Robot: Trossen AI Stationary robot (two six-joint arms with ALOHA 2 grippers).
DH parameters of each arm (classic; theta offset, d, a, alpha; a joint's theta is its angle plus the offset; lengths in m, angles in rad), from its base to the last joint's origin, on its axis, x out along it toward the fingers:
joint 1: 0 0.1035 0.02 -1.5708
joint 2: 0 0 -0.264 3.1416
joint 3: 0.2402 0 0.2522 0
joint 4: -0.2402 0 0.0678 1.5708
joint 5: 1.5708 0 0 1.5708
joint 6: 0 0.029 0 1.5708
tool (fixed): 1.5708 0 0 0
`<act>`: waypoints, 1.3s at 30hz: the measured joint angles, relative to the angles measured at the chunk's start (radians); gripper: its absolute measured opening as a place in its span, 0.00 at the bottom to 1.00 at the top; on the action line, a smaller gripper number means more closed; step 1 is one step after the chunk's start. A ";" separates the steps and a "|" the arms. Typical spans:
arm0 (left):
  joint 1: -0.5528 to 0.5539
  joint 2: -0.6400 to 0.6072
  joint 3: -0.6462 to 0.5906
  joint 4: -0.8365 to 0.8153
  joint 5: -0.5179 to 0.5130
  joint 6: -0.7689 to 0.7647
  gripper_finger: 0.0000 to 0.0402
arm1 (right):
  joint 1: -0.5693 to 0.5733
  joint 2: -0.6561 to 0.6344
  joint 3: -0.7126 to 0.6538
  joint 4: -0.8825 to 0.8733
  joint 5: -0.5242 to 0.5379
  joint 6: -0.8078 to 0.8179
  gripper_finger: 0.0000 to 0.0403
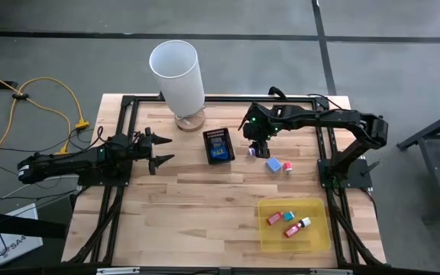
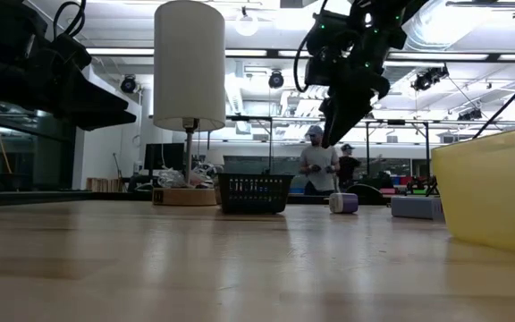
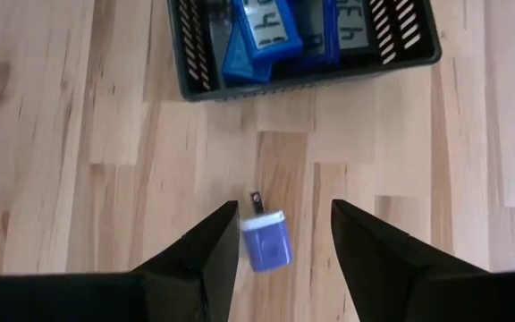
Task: Pick & Place Office items
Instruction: Put the violet charger adaptor into the yellow bin
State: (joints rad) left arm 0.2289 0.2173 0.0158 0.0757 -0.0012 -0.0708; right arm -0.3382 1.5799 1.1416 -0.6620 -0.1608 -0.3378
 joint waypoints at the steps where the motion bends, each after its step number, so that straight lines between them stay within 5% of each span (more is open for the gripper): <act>1: 0.000 0.000 0.000 0.000 0.000 0.000 0.77 | 0.000 0.000 0.000 -0.009 0.000 0.000 0.41; 24: 0.000 0.000 0.000 0.000 0.000 0.000 0.77 | 0.005 -0.001 -0.029 -0.033 -0.030 -0.313 0.41; 39: 0.000 0.000 0.000 0.000 0.000 0.000 0.77 | 0.004 0.025 -0.029 -0.045 -0.042 -0.262 0.41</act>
State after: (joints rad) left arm 0.2289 0.2171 0.0158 0.0759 -0.0011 -0.0708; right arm -0.3340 1.6051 1.1126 -0.7065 -0.2029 -0.5995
